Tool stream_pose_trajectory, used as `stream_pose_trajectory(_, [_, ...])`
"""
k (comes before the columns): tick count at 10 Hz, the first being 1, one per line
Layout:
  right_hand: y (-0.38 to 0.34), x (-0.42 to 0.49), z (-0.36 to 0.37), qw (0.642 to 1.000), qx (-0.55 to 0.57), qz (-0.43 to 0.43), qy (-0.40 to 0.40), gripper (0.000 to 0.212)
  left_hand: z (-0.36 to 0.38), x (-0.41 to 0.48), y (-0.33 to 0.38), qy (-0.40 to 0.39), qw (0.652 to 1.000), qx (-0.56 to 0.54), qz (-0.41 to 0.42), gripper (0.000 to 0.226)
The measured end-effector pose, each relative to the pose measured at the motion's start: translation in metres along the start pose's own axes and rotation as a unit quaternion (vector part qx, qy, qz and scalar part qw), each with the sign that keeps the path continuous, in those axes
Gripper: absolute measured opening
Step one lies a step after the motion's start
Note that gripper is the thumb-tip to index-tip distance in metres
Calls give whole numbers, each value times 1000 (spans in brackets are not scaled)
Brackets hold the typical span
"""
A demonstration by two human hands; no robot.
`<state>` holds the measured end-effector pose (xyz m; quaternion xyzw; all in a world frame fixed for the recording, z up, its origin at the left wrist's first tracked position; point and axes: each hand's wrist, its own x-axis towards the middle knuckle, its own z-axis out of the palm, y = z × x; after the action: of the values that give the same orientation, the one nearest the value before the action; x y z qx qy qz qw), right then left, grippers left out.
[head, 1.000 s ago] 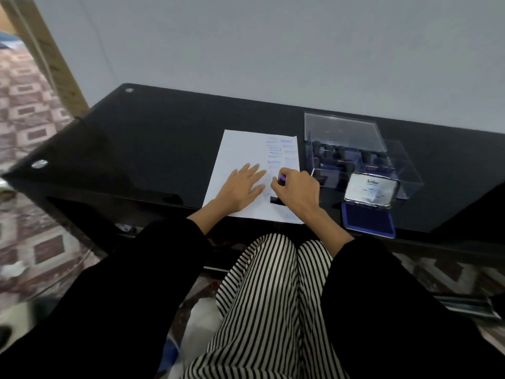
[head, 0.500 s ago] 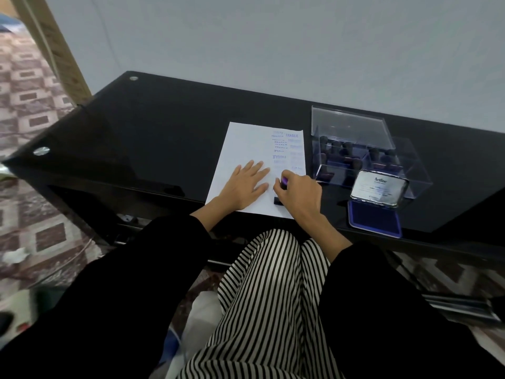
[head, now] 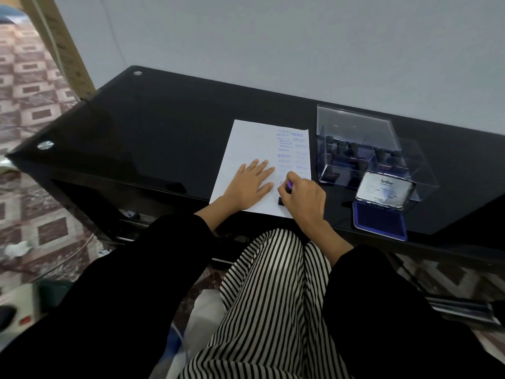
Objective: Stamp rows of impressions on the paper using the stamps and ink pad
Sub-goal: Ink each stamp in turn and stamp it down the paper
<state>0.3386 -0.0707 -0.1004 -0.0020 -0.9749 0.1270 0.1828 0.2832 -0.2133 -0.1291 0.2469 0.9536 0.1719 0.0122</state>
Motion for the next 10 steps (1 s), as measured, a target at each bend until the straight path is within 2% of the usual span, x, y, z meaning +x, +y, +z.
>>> stream_pose_trajectory(3, [0,1,3,999,28,-3,32,26,2,1,0,11,1000,0,4,50])
stream_pose_trajectory(10, [2,0,6,998,38,-4,45,18,3,1,0,14,1000,4,4,50])
